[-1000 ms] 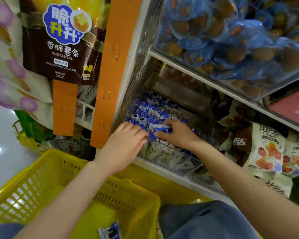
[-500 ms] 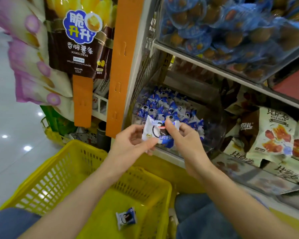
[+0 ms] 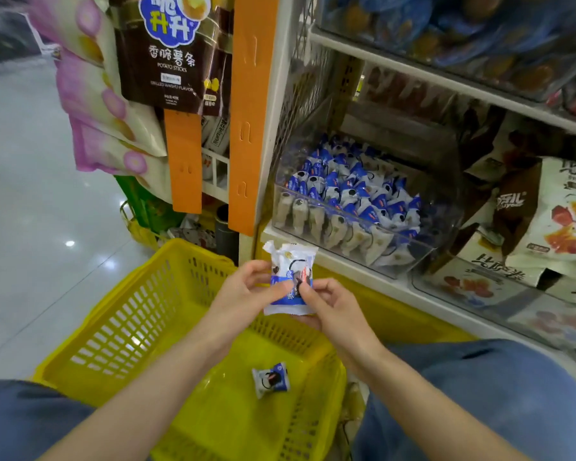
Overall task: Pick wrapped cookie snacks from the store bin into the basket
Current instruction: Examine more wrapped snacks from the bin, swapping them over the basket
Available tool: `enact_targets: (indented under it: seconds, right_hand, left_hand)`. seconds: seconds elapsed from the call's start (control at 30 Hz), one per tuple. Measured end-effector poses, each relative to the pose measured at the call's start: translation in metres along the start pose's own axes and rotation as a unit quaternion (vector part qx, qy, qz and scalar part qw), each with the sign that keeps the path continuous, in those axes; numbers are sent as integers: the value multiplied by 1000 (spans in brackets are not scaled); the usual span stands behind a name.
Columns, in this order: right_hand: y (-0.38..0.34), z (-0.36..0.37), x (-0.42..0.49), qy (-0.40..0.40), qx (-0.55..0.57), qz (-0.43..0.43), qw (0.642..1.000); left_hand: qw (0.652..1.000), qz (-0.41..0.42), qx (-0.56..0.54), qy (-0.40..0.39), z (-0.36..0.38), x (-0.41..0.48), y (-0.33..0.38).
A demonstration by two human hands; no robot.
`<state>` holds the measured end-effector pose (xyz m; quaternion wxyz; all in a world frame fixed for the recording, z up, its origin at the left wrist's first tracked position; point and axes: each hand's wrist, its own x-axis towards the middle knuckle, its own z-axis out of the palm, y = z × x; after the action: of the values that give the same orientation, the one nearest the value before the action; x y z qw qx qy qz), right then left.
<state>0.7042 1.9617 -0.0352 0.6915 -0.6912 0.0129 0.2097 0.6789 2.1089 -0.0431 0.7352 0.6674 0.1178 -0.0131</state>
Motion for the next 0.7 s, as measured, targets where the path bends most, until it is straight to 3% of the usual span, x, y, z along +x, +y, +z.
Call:
enact_targets:
  seconds: [0.07, 0.13, 0.27, 0.37, 0.5, 0.7]
  right_hand:
    - [18, -1, -3, -10, -8, -1, 1000]
    - [38, -9, -3, 25, -104, -40, 993]
    - [80, -49, 9, 197, -310, -90, 926]
    - [110, -75, 25, 242, -414, -38, 877]
    - [145, -86, 43, 200, -357, 8, 912]
    - [170, -79, 56, 272, -268, -27, 924]
  left_hand:
    - [1000, 1, 18, 22, 4, -4, -18]
    - [998, -10, 33, 43, 5, -3, -40]
    - [992, -64, 92, 60, 3, 5, -94]
    - [976, -132, 156, 72, 4, 11, -141]
    - [956, -191, 203, 96, 6, 16, -200]
    - [938, -245, 232, 76, -1, 35, -264]
